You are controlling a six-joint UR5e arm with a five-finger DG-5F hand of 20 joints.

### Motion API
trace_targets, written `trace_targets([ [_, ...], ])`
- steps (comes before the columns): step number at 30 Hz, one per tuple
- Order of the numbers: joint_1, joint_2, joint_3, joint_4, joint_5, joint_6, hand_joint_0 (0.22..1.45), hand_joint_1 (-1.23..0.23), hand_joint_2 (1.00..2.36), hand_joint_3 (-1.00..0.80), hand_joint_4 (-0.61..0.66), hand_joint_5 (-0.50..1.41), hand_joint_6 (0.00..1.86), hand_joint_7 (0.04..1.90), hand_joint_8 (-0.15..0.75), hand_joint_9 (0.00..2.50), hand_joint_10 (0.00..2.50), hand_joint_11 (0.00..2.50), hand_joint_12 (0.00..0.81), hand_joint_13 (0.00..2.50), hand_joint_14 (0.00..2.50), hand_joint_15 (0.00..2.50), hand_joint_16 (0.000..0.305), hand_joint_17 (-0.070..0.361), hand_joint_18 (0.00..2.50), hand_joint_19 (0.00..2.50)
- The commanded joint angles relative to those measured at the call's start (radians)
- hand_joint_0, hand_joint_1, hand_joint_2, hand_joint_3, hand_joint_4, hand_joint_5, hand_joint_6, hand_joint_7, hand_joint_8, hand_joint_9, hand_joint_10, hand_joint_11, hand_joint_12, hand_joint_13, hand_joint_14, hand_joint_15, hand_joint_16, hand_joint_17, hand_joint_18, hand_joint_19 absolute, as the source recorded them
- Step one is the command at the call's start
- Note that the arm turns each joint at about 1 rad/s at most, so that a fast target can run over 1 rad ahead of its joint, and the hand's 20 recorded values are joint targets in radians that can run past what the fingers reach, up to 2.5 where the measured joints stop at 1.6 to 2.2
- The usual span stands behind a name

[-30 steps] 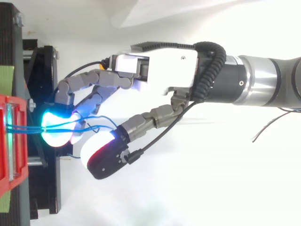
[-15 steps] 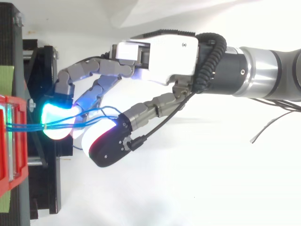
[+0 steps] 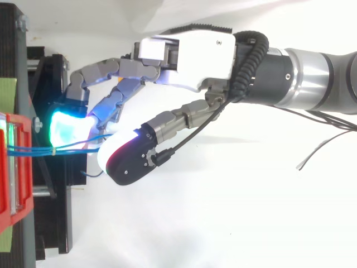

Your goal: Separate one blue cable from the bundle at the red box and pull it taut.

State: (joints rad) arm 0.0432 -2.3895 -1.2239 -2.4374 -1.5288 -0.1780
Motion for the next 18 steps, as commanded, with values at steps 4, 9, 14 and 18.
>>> trace_targets([
  [4,0.000,-0.031,0.012,0.041,-0.005,0.020,0.62,-0.64,1.01,-0.40,0.32,-0.15,0.50,1.09,0.364,0.86,0.01,0.72,0.428,0.83,0.02,0.48,0.055,0.124,0.79,0.62],
  [9,-0.003,-0.031,0.058,0.003,-0.051,0.045,0.62,-0.64,1.01,-0.40,0.33,-0.15,0.50,1.10,0.367,0.86,0.02,0.72,0.429,0.84,0.02,0.48,0.055,0.124,0.79,0.63],
  [14,-0.003,-0.033,0.066,-0.003,-0.059,0.045,0.65,-0.63,1.01,-0.35,0.30,-0.14,0.50,1.14,0.369,0.87,0.01,0.72,0.429,0.84,0.02,0.48,0.055,0.124,0.80,0.62],
  [18,-0.003,-0.031,0.066,-0.003,-0.062,0.045,0.66,-0.63,1.01,-0.32,0.30,-0.14,0.50,1.16,0.368,0.88,0.02,0.73,0.428,0.85,0.02,0.48,0.055,0.124,0.80,0.62],
])
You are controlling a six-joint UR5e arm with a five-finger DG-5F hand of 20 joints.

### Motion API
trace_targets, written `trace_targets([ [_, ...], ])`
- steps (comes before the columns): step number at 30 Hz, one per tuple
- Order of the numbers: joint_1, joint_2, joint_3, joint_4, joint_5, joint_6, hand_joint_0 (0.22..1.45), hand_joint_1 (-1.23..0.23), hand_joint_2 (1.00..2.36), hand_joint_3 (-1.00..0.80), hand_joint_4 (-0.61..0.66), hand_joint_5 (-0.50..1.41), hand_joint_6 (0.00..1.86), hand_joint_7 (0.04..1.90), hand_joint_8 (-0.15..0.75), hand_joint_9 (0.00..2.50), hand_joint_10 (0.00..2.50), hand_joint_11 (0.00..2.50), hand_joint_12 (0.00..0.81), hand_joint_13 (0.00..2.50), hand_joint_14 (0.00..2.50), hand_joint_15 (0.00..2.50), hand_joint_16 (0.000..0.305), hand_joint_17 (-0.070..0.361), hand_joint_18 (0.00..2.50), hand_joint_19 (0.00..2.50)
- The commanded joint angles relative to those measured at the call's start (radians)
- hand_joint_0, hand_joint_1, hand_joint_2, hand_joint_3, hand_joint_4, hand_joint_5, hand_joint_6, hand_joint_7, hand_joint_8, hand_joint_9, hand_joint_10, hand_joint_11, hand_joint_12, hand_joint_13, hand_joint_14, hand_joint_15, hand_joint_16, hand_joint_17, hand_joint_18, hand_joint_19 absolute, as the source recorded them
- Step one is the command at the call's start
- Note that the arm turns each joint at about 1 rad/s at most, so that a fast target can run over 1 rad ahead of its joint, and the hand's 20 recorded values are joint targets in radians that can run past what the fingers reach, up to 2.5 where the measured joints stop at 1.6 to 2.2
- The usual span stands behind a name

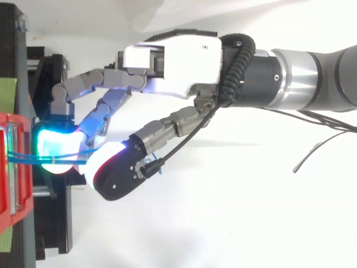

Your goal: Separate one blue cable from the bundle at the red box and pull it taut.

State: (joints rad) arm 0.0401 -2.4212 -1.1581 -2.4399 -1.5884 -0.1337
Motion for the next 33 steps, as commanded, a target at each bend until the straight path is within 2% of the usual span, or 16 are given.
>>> trace_targets([
  [1,0.000,-0.001,0.001,-0.001,-0.002,0.000,0.66,-0.63,1.01,-0.32,0.29,-0.14,0.50,1.17,0.369,0.88,0.01,0.74,0.428,0.85,0.02,0.48,0.055,0.124,0.80,0.62],
  [7,0.003,-0.001,0.000,0.001,-0.001,0.000,0.66,-0.63,1.01,-0.32,0.29,-0.13,0.50,1.19,0.370,0.89,0.01,0.74,0.429,0.85,0.02,0.48,0.055,0.124,0.81,0.62],
  [13,0.004,-0.001,0.000,-0.001,-0.002,0.000,0.66,-0.67,1.01,-0.32,0.25,-0.13,0.50,1.29,0.372,0.89,0.02,0.76,0.430,0.87,0.02,0.50,0.055,0.124,0.83,0.64],
  [16,0.006,-0.001,0.000,-0.001,-0.002,0.003,0.64,-0.71,1.01,-0.35,0.26,-0.13,0.51,1.26,0.375,0.88,0.02,0.76,0.432,0.87,0.02,0.50,0.055,0.124,0.84,0.65],
  [22,0.006,-0.001,-0.003,0.001,-0.002,0.005,0.60,-0.70,1.00,-0.50,0.28,-0.13,0.52,1.25,0.382,0.90,0.02,0.78,0.436,0.89,0.02,0.51,0.055,0.124,0.86,0.66],
  [26,0.006,-0.004,-0.005,-0.001,-0.002,0.008,0.65,-0.69,1.00,-0.48,0.28,-0.13,0.54,1.21,0.383,0.93,0.02,0.79,0.433,0.91,0.02,0.51,0.054,0.122,0.88,0.65],
  [29,0.004,-0.004,-0.026,0.004,-0.007,0.029,0.67,-0.71,1.01,-0.44,0.26,-0.14,0.57,1.20,0.383,0.93,0.01,0.80,0.436,0.92,0.02,0.51,0.054,0.121,0.89,0.65],
  [33,0.004,-0.004,-0.035,0.021,-0.015,0.074,0.70,-0.74,1.01,-0.29,0.27,-0.20,0.78,0.89,0.388,0.92,0.01,0.86,0.441,0.94,0.02,0.52,0.054,0.122,0.91,0.64],
])
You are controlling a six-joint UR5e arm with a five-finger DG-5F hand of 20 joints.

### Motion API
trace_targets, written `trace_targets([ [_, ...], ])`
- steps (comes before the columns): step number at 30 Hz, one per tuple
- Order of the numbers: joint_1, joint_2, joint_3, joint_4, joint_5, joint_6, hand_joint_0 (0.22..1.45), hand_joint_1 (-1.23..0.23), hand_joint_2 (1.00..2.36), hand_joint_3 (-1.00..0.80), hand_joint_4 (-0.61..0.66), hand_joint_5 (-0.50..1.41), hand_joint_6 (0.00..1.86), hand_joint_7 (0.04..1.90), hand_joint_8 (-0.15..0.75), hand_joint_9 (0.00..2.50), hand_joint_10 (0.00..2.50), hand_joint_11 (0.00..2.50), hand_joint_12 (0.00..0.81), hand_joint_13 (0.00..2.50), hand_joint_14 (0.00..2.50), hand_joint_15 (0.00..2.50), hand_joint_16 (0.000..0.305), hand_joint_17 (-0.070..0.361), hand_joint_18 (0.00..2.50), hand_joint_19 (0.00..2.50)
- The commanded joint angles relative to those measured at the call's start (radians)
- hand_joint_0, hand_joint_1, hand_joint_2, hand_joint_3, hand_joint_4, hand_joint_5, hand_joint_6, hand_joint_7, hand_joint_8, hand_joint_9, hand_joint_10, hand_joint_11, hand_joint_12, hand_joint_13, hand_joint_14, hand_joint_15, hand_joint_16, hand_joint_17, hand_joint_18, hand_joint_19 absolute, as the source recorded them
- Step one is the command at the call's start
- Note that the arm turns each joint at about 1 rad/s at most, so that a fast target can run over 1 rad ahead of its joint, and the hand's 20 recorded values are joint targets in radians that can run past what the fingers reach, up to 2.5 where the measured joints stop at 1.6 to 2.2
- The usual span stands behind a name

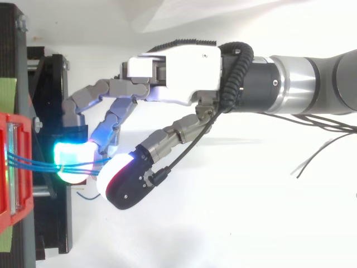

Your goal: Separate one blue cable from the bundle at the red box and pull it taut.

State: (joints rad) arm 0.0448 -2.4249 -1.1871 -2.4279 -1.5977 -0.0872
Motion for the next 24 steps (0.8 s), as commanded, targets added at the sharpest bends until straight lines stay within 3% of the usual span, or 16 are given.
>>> trace_targets([
  [1,0.000,0.000,-0.006,0.009,-0.007,0.035,0.70,-0.74,1.02,-0.27,0.27,-0.20,0.79,0.89,0.389,0.92,0.01,0.87,0.442,0.94,0.02,0.52,0.054,0.122,0.92,0.65],
  [4,0.000,0.000,-0.006,0.010,-0.007,0.038,0.71,-0.74,1.02,-0.22,0.29,-0.22,0.82,0.87,0.393,0.92,0.01,0.92,0.442,0.95,0.02,0.53,0.054,0.122,0.92,0.65],
  [12,-0.005,0.000,-0.005,0.012,-0.010,0.037,0.66,-0.69,1.01,-0.41,0.31,-0.21,0.83,0.86,0.405,0.98,0.01,0.95,0.448,0.97,0.02,0.53,0.055,0.124,0.94,0.65],
  [17,-0.008,0.000,-0.003,0.017,-0.011,0.038,0.68,-0.69,1.01,-0.31,0.26,-0.21,0.84,0.91,0.404,0.98,0.01,0.96,0.453,0.97,0.02,0.53,0.055,0.124,0.94,0.64],
  [24,-0.016,0.000,0.011,0.012,-0.030,0.050,0.72,-0.74,1.02,-0.27,0.25,-0.22,0.88,0.79,0.411,0.95,0.01,1.04,0.434,0.96,0.02,0.55,0.055,0.125,0.94,0.62],
])
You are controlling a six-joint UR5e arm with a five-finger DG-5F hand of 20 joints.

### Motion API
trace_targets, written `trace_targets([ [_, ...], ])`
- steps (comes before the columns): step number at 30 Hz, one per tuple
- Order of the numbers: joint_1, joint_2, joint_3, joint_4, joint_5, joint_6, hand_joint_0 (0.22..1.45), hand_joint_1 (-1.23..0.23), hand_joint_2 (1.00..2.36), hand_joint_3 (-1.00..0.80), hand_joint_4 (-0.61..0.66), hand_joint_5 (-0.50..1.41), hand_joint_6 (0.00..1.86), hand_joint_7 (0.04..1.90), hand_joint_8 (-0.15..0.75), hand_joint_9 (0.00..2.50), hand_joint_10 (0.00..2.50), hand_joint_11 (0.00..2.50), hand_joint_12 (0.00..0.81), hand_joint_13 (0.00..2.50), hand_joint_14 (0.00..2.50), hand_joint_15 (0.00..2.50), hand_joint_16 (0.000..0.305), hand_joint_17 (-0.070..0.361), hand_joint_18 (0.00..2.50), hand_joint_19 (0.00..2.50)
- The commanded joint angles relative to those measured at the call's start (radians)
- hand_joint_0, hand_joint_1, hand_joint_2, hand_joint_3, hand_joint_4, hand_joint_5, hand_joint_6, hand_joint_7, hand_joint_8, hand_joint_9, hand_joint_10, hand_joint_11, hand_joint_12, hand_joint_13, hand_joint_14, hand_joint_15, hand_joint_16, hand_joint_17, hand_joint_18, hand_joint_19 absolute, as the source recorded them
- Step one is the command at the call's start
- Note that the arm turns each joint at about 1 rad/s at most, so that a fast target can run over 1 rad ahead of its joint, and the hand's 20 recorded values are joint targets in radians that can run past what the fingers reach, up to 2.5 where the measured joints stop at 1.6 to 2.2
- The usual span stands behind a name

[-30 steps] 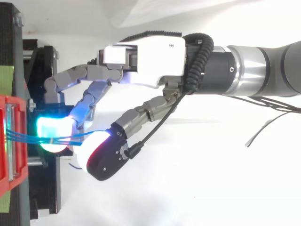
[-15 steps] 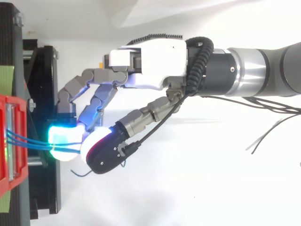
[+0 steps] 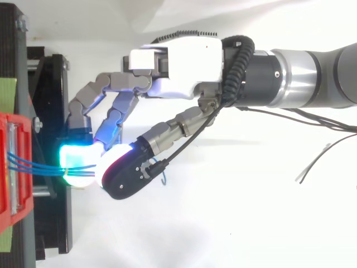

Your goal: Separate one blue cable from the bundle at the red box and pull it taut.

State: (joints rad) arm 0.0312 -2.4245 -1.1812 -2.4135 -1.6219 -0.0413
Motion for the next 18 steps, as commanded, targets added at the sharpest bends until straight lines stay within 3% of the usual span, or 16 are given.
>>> trace_targets([
  [1,-0.002,-0.001,0.006,-0.006,-0.009,0.012,0.73,-0.74,1.02,-0.28,0.25,-0.22,0.88,0.77,0.415,0.95,0.01,1.05,0.435,0.96,0.02,0.55,0.055,0.124,0.94,0.62],
  [8,-0.002,-0.001,0.006,-0.010,-0.009,0.012,0.72,-0.80,1.00,-0.50,0.27,-0.21,0.91,0.80,0.407,1.03,0.01,1.11,0.430,1.01,0.02,0.58,0.054,0.122,0.95,0.60],
  [18,-0.001,-0.001,0.005,-0.010,-0.009,0.012,0.62,-0.72,1.00,-0.50,0.21,-0.16,0.91,0.95,0.419,1.23,0.02,1.22,0.435,1.07,0.02,0.60,0.052,0.116,0.97,0.62],
])
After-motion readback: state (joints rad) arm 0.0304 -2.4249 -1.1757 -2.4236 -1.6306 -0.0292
